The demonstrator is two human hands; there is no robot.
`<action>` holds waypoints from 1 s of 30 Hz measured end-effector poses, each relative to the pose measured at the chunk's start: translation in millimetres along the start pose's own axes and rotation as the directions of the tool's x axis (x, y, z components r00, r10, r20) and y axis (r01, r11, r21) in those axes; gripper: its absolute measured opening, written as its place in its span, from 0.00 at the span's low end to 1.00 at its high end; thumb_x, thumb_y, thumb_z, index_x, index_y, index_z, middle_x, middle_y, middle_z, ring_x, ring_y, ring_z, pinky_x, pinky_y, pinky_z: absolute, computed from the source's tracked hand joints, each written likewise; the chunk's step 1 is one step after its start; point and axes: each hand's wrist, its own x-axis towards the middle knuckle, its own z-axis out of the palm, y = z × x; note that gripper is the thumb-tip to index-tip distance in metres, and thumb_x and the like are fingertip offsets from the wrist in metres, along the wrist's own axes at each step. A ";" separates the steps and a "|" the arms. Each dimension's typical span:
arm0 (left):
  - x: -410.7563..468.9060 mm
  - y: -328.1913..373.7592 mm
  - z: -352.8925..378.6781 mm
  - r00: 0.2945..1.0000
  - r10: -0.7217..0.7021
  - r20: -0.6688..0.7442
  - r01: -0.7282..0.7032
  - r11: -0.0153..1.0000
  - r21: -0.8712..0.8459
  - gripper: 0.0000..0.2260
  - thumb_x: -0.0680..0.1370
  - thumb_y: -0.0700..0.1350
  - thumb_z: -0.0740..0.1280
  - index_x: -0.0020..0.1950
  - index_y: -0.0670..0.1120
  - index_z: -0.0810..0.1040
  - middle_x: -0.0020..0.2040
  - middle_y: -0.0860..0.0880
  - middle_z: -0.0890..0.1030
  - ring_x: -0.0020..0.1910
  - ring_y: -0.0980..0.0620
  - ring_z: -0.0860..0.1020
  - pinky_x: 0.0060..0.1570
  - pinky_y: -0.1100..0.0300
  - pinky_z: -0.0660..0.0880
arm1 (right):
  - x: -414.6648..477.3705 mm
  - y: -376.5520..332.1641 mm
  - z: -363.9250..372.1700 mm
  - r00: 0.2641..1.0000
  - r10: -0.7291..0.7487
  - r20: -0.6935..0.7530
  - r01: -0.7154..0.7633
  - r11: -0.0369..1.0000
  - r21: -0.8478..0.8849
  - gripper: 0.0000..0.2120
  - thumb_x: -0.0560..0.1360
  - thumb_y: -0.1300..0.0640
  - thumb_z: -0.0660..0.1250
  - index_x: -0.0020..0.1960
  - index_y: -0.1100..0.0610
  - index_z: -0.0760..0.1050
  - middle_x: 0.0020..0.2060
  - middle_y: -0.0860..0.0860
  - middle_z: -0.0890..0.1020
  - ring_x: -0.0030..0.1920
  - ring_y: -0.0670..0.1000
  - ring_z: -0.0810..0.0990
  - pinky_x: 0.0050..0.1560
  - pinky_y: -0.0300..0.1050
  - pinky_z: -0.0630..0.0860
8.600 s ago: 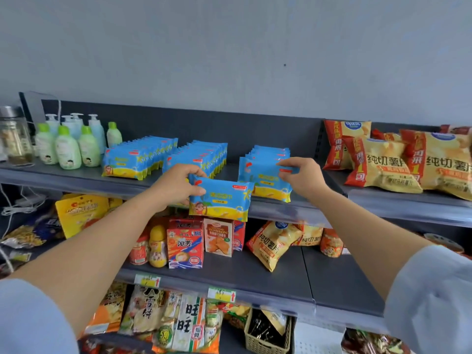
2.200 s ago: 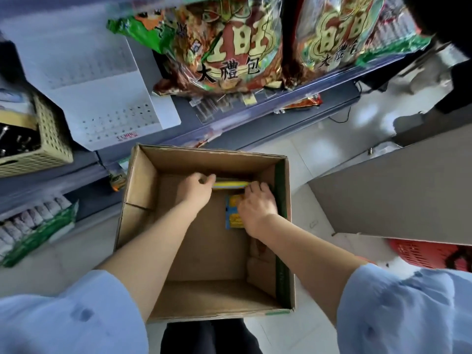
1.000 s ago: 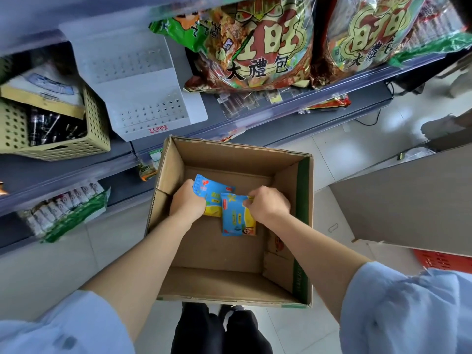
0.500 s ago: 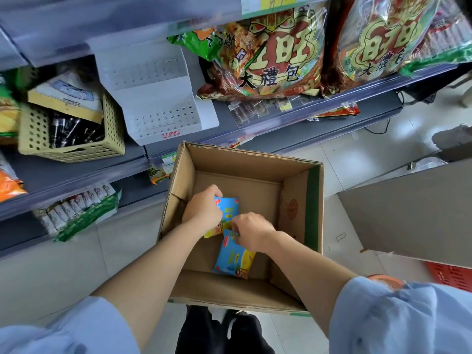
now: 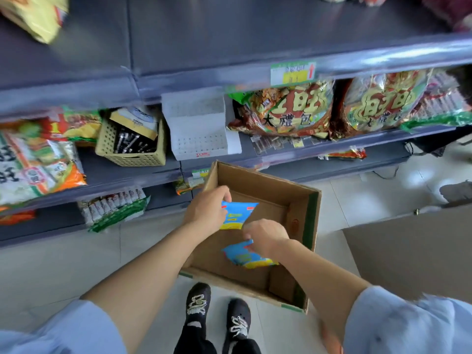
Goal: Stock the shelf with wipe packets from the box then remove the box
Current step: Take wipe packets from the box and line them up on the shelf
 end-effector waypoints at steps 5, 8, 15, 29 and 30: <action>-34.3 0.6 -78.1 0.992 -0.013 -0.129 -0.002 0.994 -0.113 0.12 0.75 0.40 0.67 0.54 0.56 0.77 0.56 0.53 0.80 0.54 0.49 0.77 0.45 0.57 0.70 | -29.6 -14.8 -82.8 0.988 0.019 -0.155 -0.017 1.000 0.018 0.11 0.75 0.53 0.68 0.57 0.48 0.77 0.56 0.48 0.79 0.57 0.53 0.77 0.49 0.45 0.73; -57.6 -2.2 -132.7 0.974 -0.091 -0.210 0.048 0.978 -0.202 0.11 0.75 0.39 0.67 0.50 0.55 0.79 0.53 0.54 0.80 0.50 0.51 0.76 0.41 0.59 0.70 | -45.1 -38.5 -129.5 0.975 -0.024 -0.222 0.024 1.000 -0.002 0.10 0.75 0.51 0.68 0.56 0.49 0.78 0.53 0.48 0.80 0.54 0.52 0.78 0.45 0.44 0.72; -112.7 -39.0 -244.0 0.898 -0.149 -0.414 0.049 0.969 -0.242 0.11 0.73 0.36 0.70 0.46 0.54 0.80 0.49 0.54 0.77 0.46 0.54 0.74 0.42 0.62 0.67 | -72.5 -114.2 -208.0 0.908 -0.144 -0.394 0.163 0.986 0.015 0.07 0.72 0.51 0.72 0.49 0.49 0.79 0.50 0.47 0.80 0.51 0.51 0.78 0.43 0.41 0.70; -276.0 -185.0 -408.8 0.699 -0.224 -0.679 0.026 0.957 -0.288 0.08 0.75 0.36 0.69 0.51 0.47 0.81 0.51 0.55 0.75 0.51 0.56 0.72 0.47 0.61 0.69 | -127.9 -344.3 -283.8 0.696 -0.488 -0.526 0.556 0.830 -0.033 0.08 0.72 0.55 0.74 0.50 0.53 0.82 0.47 0.47 0.83 0.44 0.42 0.75 0.44 0.35 0.69; -285.3 -192.9 -418.0 0.682 -0.225 -0.696 0.030 0.959 -0.281 0.08 0.76 0.37 0.69 0.52 0.47 0.81 0.51 0.55 0.75 0.51 0.56 0.72 0.47 0.61 0.69 | -131.1 -356.7 -288.7 0.682 -0.507 -0.527 0.578 0.815 -0.037 0.08 0.72 0.55 0.74 0.50 0.53 0.83 0.46 0.47 0.83 0.42 0.41 0.74 0.42 0.33 0.68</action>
